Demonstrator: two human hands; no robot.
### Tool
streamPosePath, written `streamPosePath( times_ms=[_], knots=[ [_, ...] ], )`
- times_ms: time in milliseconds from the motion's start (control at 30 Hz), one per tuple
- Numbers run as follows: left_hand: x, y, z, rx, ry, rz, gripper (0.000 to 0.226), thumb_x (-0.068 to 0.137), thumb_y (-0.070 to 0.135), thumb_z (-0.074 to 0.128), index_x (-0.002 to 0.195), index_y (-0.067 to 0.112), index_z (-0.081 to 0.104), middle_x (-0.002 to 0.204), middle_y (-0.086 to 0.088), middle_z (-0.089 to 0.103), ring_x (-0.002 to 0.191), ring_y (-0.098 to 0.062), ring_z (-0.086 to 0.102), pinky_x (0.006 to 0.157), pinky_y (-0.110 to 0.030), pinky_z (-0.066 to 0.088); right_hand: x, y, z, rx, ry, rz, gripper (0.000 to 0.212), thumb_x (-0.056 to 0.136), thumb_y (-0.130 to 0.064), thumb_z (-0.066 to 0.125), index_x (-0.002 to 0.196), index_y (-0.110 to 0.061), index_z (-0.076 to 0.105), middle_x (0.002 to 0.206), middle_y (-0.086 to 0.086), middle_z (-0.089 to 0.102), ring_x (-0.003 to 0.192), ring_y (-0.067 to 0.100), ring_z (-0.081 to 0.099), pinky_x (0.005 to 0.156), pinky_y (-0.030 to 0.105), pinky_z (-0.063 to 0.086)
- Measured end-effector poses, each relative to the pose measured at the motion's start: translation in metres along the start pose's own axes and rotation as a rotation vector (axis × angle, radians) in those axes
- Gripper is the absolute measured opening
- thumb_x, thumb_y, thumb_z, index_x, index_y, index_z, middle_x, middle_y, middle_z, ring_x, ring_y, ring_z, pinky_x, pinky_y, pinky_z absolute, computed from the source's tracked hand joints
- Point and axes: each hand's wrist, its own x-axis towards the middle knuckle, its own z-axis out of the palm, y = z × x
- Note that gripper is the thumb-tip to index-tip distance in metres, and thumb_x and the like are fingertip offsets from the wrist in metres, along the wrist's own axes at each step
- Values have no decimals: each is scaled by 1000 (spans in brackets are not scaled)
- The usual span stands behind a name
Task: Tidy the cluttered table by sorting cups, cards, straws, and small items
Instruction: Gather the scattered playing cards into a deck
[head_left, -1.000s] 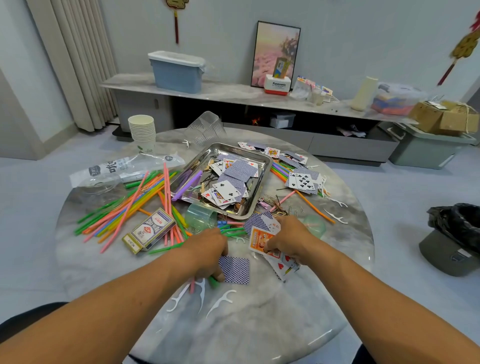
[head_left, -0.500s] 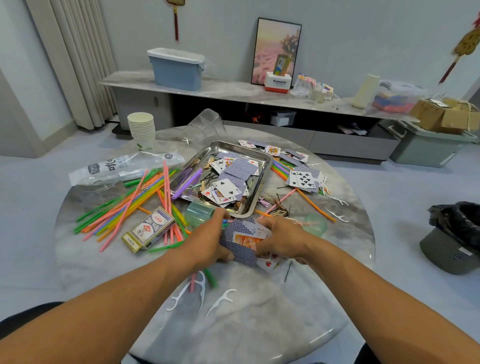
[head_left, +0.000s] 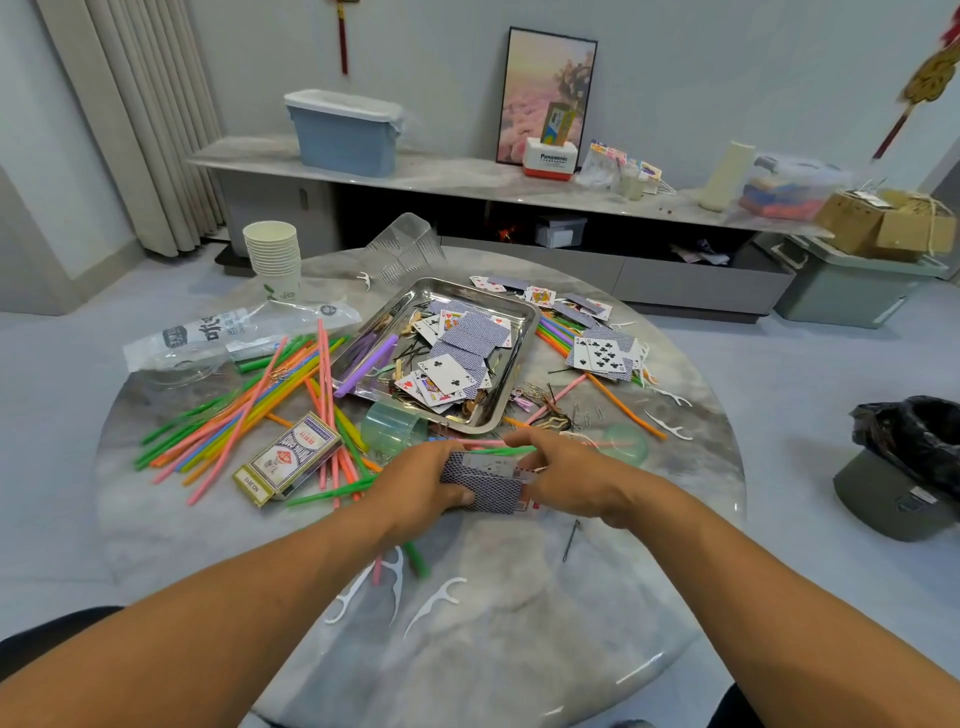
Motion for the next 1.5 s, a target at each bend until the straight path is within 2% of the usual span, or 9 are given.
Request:
streamPosePath(
  times_ms=[200, 600, 733, 833, 967, 1067, 1267, 1367, 1500],
  knots=[
    [-3, 0, 18, -133, -52, 3, 63, 73, 8, 86, 122, 29, 52, 102, 14, 67, 88, 9, 62, 72, -9, 48, -8, 4, 26, 153, 2, 7, 78, 81, -1, 73, 141, -37, 39, 121, 0, 57, 103, 21, 65, 81, 35, 61],
    [2, 29, 20, 9, 193, 32, 68, 75, 12, 81, 126, 33, 41, 124, 4, 44, 113, -18, 51, 91, -34, 45, -2, -8, 11, -140, 286, -147, 46, 84, -9, 78, 125, -21, 60, 113, -2, 66, 100, 16, 64, 82, 30, 53],
    [15, 54, -8, -88, 325, 21, 81, 86, 12, 76, 150, 31, 30, 140, -2, 41, 129, -20, 45, 107, -40, 42, 5, -23, -14, 158, 352, -129, 33, 86, -4, 77, 116, -9, 66, 98, 7, 75, 75, 17, 70, 60, 24, 54],
    [20, 64, -24, -405, 383, -126, 69, 95, 12, 66, 152, 27, 30, 138, -2, 47, 122, -18, 52, 99, -38, 48, 14, -35, -15, 423, 375, -118, 26, 87, 1, 74, 111, -7, 67, 95, 13, 77, 79, 25, 74, 77, 43, 60],
    [33, 53, -42, -684, 314, -353, 54, 94, 8, 61, 143, 20, 44, 127, -11, 59, 115, -27, 60, 97, -43, 50, 37, -43, -8, 599, 377, -64, 20, 89, 3, 72, 106, -6, 66, 96, 16, 76, 79, 30, 74, 77, 48, 63],
    [45, 49, -67, -946, 291, -478, 21, 96, -4, 51, 103, 15, 53, 103, -12, 55, 90, -22, 56, 76, -34, 47, 66, -49, -12, 634, 414, 5, 25, 88, 2, 74, 111, 1, 66, 98, 23, 74, 78, 32, 72, 79, 56, 61],
    [85, 26, -101, -1145, 297, -601, 65, 98, -9, 47, 156, 0, 18, 164, -24, 9, 151, -40, 15, 121, -51, 24, 128, -87, -41, 467, 286, 162, 73, 90, -6, 75, 151, -4, 35, 102, 14, 67, 74, 18, 65, 53, 29, 54],
    [99, 22, -102, -1177, 271, -640, 65, 101, -4, 46, 157, 2, 14, 166, -22, 2, 153, -39, 7, 122, -52, 20, 164, -100, -48, 271, 264, 252, 20, 91, -10, 74, 103, -2, 60, 88, 11, 66, 71, 18, 64, 57, 29, 55],
    [114, 4, -90, -1266, 222, -706, 70, 101, 0, 49, 158, 3, 9, 167, -15, -3, 154, -35, 3, 122, -52, 16, 202, -99, -45, 107, 187, 370, 22, 95, -18, 72, 85, -6, 57, 93, 14, 67, 75, 23, 66, 75, 34, 61]
  ],
)
